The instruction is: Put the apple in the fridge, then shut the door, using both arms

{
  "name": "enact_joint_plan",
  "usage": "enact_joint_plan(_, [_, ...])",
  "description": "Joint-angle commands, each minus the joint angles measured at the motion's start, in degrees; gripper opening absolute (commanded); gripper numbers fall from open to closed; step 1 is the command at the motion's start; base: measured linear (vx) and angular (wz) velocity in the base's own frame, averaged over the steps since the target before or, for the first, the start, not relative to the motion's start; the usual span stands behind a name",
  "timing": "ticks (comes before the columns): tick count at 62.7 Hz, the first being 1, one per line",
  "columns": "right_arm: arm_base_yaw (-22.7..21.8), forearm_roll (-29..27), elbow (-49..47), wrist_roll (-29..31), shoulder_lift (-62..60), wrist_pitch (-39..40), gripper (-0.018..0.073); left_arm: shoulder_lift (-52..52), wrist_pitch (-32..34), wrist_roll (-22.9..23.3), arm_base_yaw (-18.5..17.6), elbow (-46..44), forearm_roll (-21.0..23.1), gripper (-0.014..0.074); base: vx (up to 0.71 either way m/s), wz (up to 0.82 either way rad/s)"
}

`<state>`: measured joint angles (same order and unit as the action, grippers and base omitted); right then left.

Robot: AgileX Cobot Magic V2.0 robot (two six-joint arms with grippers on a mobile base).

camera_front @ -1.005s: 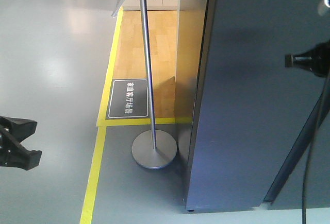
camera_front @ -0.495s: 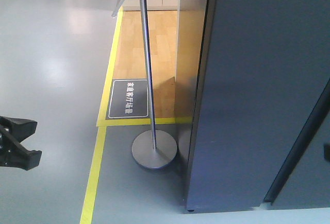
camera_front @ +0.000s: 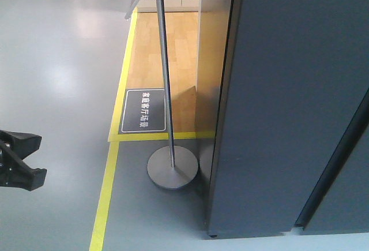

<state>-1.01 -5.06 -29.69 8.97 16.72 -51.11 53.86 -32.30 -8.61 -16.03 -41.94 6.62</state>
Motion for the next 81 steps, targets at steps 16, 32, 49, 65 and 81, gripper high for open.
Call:
enact_joint_plan(16, [0.0,-2.5,-0.4,-0.1,-6.9,-4.2,-0.0003,-0.6,3.3,0.4,0.1,-1.5,0.5,-0.0006,0.00,0.00])
enact_joint_plan(32, [0.0,-3.1,-0.4,-0.1,-6.9,-5.2,-0.0003,-0.6,3.3,0.4,0.0,-1.5,0.6,-0.0006,0.00,0.00])
enact_joint_plan(49, [-0.1,-3.2,-0.4,-0.1,-6.9,-5.2,-0.0003,-5.3,3.6,0.0,0.2,-1.5,-0.5,-0.0006,0.00,0.00])
enact_joint_plan(65, [-0.1,-3.2,-0.4,-0.1,-6.9,-5.2,-0.0003,-21.7,10.6,0.1,8.0,8.5,-2.5,-0.0006,0.00,0.00])
enact_joint_plan(81, [-0.1,-3.2,-0.4,-0.1,-6.9,-5.5,-0.0003,-36.3,22.7,0.2,14.0,24.8,-2.0,-0.0006,0.00,0.00])
